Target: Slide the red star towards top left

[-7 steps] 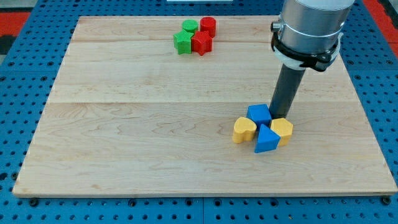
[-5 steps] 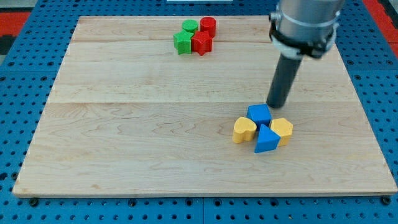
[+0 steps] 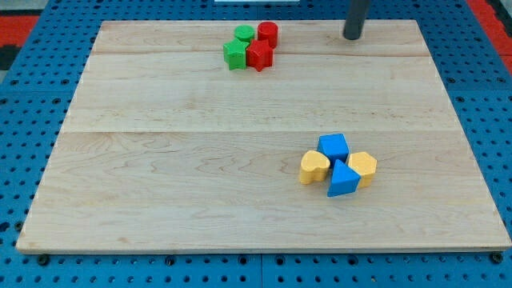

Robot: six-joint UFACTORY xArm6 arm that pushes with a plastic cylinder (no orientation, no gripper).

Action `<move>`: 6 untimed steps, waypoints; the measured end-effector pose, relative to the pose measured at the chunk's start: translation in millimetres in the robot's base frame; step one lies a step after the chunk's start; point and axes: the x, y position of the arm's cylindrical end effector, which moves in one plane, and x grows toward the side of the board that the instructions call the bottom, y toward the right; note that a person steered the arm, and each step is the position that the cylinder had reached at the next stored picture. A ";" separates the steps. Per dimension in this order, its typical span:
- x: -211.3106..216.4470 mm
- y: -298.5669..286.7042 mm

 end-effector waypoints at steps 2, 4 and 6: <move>29.1 -105.3; 72.1 -145.3; 96.8 -258.1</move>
